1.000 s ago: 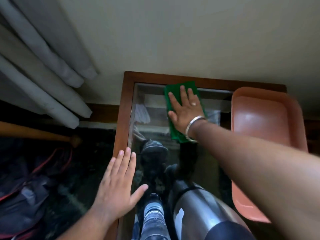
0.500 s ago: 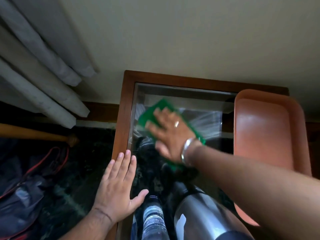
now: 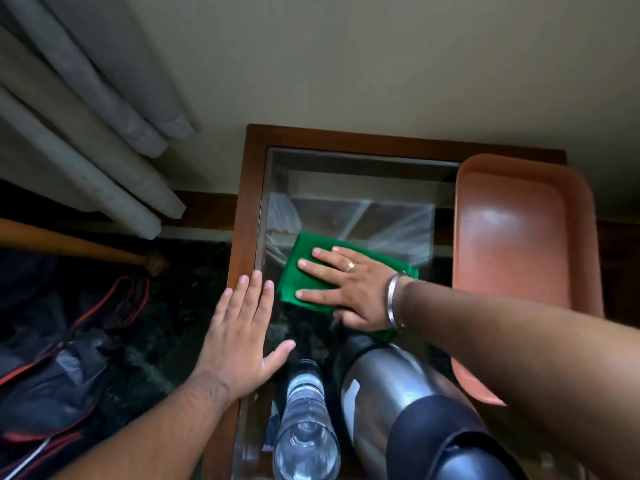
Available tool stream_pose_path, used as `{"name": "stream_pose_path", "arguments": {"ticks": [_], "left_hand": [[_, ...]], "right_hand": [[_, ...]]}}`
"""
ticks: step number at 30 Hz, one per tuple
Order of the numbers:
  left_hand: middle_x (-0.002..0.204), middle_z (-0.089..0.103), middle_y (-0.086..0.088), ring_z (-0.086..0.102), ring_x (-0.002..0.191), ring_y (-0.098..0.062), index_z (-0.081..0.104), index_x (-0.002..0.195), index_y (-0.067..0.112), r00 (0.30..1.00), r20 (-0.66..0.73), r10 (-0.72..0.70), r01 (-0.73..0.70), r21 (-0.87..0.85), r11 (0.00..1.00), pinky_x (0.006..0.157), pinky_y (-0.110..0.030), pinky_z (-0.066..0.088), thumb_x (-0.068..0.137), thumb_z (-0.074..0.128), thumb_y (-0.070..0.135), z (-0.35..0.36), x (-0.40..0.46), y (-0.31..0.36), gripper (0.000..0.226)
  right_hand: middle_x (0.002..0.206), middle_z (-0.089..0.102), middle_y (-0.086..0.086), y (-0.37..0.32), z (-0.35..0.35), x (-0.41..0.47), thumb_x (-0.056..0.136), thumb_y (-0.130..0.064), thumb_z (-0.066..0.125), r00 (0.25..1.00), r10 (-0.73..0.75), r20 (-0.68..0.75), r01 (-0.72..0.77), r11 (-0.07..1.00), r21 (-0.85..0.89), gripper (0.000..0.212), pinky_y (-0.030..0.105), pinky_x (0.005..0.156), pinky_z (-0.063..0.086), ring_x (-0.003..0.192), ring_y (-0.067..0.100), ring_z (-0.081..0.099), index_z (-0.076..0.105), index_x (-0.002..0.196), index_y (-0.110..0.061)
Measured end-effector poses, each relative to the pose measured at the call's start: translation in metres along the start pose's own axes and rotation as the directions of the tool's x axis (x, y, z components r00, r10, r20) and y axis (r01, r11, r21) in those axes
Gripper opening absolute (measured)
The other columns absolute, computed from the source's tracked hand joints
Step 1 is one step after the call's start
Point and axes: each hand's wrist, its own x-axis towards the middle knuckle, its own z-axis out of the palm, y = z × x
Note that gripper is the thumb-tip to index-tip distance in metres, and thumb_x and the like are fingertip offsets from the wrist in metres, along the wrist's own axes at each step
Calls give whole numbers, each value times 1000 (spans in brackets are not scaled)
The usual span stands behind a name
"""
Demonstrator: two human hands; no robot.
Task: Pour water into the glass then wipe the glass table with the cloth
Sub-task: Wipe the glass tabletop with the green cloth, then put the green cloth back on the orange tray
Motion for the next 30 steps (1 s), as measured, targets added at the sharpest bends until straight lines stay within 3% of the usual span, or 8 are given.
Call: {"name": "stream_pose_path", "arguments": {"ticks": [4,7,10,13,18,20,26,30], "left_hand": [[162,28,-21,20,151,-37,31,153,5,999,-4,-36,36,-68,997,122,-54,13,91,32,71,-37,18,5,91],[163,28,-16,15,152,-37,31,154,19,998,-58,-28,21,-126,992,123,-55,10,87,37,75,-74,80,19,88],[169,6,-14,-7,153,-36,26,155,34,960,224,166,-200,137,970,121,-57,-3,77,55,79,-97,151,30,95],[169,9,-10,-9,153,-34,61,120,39,875,357,327,-423,236,875,120,-54,-9,75,76,56,-117,187,30,51],[109,72,3,63,112,-24,57,79,32,836,436,333,-219,-291,931,96,-29,47,66,76,30,-159,208,48,22],[78,69,7,63,71,-15,61,82,28,889,334,314,-117,-497,860,64,-24,47,65,73,26,-172,227,78,21],[93,66,4,59,81,0,63,117,12,961,79,266,-109,-773,625,77,-15,45,84,79,17,-154,284,220,36],[151,48,-12,45,137,-29,42,148,16,991,19,135,-115,-417,901,113,-46,38,93,64,36,-118,272,248,63]], "right_hand": [[162,16,12,5,-27,-12,91,-49,41,975,220,-7,-218,969,119,62,47,120,16,148,34,16,29,150,-33],[140,49,15,3,-28,-36,87,-44,50,766,641,-52,-618,756,216,59,43,102,43,127,37,49,42,140,-20],[121,58,13,3,-27,-51,80,-48,62,552,825,116,-824,520,226,55,43,90,49,112,36,58,54,122,-14],[116,62,12,0,-26,-55,75,-47,65,523,833,181,-829,447,336,48,39,89,49,109,35,60,61,114,-19],[74,58,0,-17,-26,-95,77,-27,70,446,859,251,-517,19,856,18,28,65,40,73,21,56,53,77,-20],[73,60,3,-21,-24,-128,79,-19,73,323,908,266,-302,-167,939,16,33,66,46,69,19,56,57,78,-17],[87,69,17,-22,-1,-205,86,-13,69,89,823,561,336,-555,761,8,34,59,56,67,25,66,62,80,-13],[122,61,15,-10,23,-230,82,-39,67,-152,930,335,-592,-357,722,46,43,94,50,110,34,60,56,117,-11]]}}
